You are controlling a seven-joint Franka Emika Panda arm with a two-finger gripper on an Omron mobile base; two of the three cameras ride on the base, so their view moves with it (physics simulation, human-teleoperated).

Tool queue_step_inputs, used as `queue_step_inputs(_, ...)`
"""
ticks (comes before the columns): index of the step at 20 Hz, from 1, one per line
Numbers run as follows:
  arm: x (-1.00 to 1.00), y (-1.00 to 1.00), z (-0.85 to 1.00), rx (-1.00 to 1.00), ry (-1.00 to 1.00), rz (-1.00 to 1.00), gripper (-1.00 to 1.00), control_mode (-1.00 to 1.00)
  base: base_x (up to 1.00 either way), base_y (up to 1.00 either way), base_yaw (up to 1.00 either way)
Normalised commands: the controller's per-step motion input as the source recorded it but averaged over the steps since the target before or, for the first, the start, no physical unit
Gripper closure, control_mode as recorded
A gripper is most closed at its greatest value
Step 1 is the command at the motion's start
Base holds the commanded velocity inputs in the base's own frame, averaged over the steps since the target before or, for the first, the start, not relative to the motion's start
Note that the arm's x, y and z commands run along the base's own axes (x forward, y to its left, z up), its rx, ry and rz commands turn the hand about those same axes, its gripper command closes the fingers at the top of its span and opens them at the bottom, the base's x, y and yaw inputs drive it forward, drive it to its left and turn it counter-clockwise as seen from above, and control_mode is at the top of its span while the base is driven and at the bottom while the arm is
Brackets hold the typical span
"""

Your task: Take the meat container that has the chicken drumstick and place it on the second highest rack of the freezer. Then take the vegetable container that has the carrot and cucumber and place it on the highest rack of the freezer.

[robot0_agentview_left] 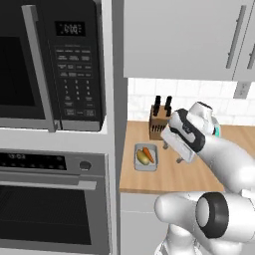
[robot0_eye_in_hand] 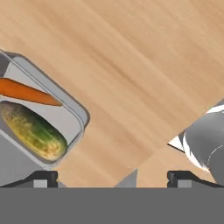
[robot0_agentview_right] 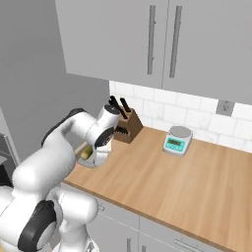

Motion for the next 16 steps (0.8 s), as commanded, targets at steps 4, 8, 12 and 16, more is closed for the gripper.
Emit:
queue_step_inputs(4,0.08,0.0,-0.5,-0.2,-0.03,0.29,-1.0,-1.0,0.0,0.0,0.0)
queue_step_inputs(8,0.43,0.08,-0.4,-0.14,-0.05,0.16,-1.0,-1.0,0.0,0.0,0.0)
queue_step_inputs(12,0.26,0.14,-0.29,-0.03,-0.09,0.1,-1.0,-1.0,0.0,0.0,0.0)
queue_step_inputs(16,0.13,0.05,-0.22,0.0,-0.03,0.1,-1.0,-1.0,0.0,0.0,0.0)
